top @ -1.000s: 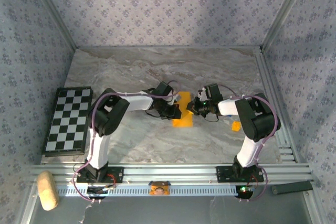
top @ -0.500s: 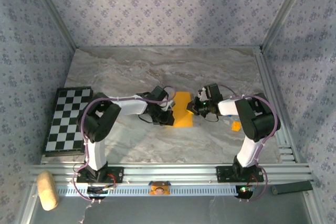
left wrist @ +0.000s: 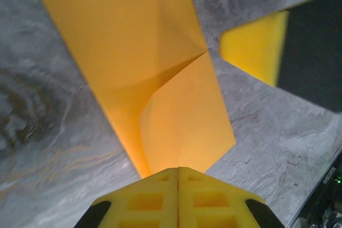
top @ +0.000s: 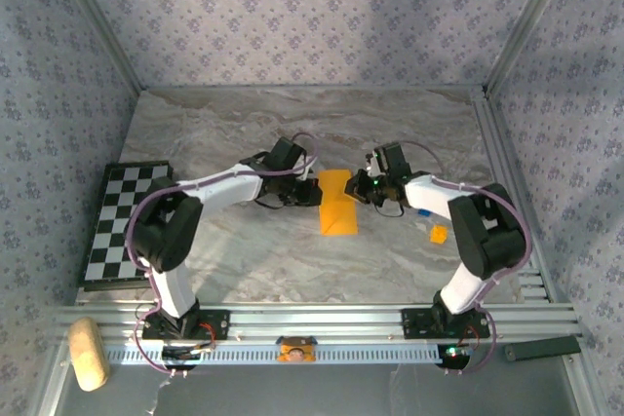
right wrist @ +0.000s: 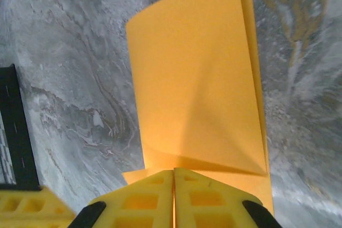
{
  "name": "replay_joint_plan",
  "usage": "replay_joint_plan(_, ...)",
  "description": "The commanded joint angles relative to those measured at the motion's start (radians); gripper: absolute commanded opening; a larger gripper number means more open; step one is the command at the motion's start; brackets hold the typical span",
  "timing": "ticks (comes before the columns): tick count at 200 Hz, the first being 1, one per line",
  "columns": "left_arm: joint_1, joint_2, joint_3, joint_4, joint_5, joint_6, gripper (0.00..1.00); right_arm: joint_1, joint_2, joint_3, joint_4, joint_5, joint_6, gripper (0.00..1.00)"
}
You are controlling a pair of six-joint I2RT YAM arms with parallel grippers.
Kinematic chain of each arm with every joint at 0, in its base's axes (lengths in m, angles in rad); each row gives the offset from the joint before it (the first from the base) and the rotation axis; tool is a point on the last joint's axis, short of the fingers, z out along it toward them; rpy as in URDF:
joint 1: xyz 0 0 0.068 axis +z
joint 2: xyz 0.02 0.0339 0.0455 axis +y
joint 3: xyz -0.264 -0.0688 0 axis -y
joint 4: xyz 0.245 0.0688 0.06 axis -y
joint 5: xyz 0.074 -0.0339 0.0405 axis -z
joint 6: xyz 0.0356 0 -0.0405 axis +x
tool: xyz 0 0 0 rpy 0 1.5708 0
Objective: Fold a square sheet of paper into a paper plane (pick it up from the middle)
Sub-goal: Fold the triangle a second time at the center of the table, then turn over the paper at the center of the table.
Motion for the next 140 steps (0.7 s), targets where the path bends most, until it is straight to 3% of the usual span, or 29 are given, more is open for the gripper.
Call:
replay_joint_plan(1,-0.009,0.067,0.072,-0.009,0.051,0.018,0.07,0.0,-0.08,-0.03,-0.118,0.068,-0.013,0.12)
replay_joint_plan(25,-0.01,0.131,0.132,-0.037,0.081,0.041,0.07,0.004,-0.14,-0.105,-0.103,0.056,0.042,0.13)
replay_joint_plan(67,-0.012,0.211,0.175,-0.101,0.031,0.076,0.06,0.035,-0.178,-0.172,-0.108,0.045,0.11,0.2)
replay_joint_plan(140,-0.031,0.244,0.111,-0.108,-0.017,0.09,0.05,0.086,-0.175,-0.17,-0.183,0.074,0.138,0.3)
